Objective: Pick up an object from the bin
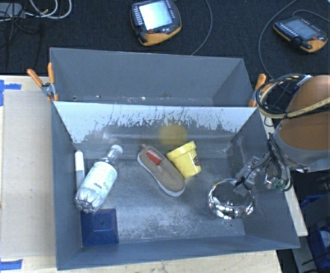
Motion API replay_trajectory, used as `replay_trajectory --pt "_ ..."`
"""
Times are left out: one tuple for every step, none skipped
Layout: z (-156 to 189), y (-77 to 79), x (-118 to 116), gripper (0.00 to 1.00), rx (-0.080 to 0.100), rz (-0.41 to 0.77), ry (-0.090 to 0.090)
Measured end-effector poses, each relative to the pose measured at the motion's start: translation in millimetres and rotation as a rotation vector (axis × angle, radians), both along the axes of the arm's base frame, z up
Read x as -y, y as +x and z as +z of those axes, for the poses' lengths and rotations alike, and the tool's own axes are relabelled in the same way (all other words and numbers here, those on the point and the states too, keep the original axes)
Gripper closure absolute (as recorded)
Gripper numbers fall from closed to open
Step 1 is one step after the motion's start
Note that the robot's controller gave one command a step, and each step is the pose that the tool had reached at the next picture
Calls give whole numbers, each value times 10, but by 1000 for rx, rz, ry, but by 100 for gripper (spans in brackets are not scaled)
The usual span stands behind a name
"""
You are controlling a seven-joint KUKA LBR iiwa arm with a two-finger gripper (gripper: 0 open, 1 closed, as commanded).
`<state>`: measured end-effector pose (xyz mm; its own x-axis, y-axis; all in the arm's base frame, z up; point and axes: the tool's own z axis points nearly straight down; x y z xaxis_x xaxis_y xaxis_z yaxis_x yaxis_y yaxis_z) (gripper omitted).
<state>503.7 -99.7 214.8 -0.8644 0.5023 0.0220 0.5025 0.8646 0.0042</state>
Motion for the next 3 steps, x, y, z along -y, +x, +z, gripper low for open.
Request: replay_trajectory --pt "-1411 -93 -574 100 -12 -227 -3" --pt "130 85 -702 100 -6 -176 -2" --pt "-920 193 -908 100 -16 -148 -1"
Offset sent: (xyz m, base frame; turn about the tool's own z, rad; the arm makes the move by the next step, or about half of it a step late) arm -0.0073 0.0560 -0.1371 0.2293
